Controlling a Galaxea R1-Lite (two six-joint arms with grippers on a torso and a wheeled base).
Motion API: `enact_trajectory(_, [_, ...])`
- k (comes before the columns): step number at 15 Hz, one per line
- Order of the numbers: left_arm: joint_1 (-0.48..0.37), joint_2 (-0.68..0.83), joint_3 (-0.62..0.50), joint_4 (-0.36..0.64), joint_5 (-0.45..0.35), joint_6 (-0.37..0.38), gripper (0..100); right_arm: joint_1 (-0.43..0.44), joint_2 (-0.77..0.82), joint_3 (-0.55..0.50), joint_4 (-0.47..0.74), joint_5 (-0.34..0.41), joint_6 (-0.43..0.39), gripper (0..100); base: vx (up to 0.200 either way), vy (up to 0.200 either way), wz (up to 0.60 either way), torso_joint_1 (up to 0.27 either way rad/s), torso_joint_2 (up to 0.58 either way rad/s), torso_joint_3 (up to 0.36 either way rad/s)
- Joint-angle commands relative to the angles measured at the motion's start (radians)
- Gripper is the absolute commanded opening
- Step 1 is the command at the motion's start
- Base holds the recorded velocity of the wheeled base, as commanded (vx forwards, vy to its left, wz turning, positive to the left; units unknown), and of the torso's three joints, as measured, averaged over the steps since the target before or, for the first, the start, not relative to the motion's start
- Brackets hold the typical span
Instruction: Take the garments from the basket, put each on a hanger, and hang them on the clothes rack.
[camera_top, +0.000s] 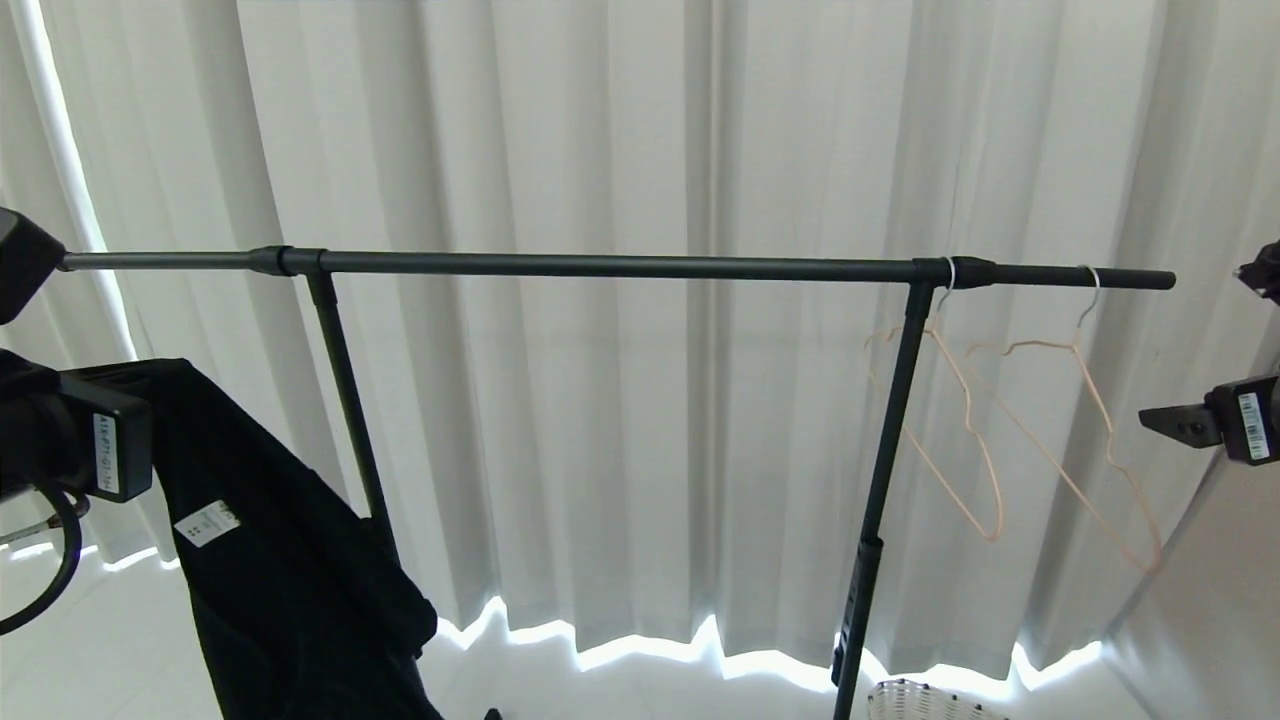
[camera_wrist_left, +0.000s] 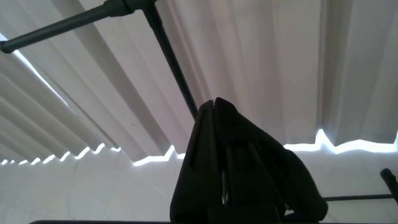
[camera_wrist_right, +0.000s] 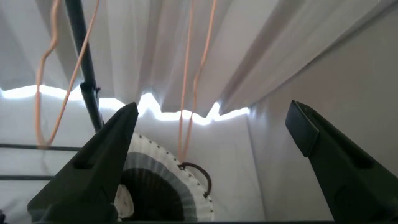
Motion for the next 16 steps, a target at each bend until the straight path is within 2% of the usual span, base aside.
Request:
enact_trajectory(1, [0.0,0.004,0.0,-0.001,-0.002,-0.001,0,-0.069,0.088,0.001,-0.018,0.044,0.02,100,0.0,0.0,0.0,0.0,0.0,0.0])
enact_trajectory(3, [0.0,0.004,0.0,-0.001,-0.002,-0.001,0,-0.118,0.155,0.005,-0.052,0.084,0.027,100,0.0,0.0,0.0,0.0,0.0,0.0])
enact_trajectory(5, [0.003,0.005,0.001,-0.001,-0.002,-0.004,0,-0.15,0.243,0.025,-0.164,0.107,0.027,100,0.0,0.0,0.0,0.0,0.0,0.0])
enact_trajectory(7, [0.003,0.005,0.001,-0.001,-0.002,-0.008,0,-0.19,0.324,0.047,-0.288,0.18,0.027,100,0.0,0.0,0.0,0.0,0.0,0.0])
enact_trajectory(9, [0.003,0.004,0.003,-0.001,-0.002,-0.008,0,-0.218,0.392,0.047,-0.342,0.236,0.022,100,0.0,0.0,0.0,0.0,0.0,0.0])
enact_trajectory(14, [0.003,0.001,0.005,-0.001,-0.002,-0.007,0,-0.204,0.51,0.041,-0.434,0.245,0.022,100,0.0,0.0,0.0,0.0,0.0,0.0])
enact_trajectory(16, [0.003,-0.001,0.005,-0.001,-0.002,-0.005,0,-0.192,0.516,0.028,-0.435,0.282,0.02,100,0.0,0.0,0.0,0.0,0.0,0.0])
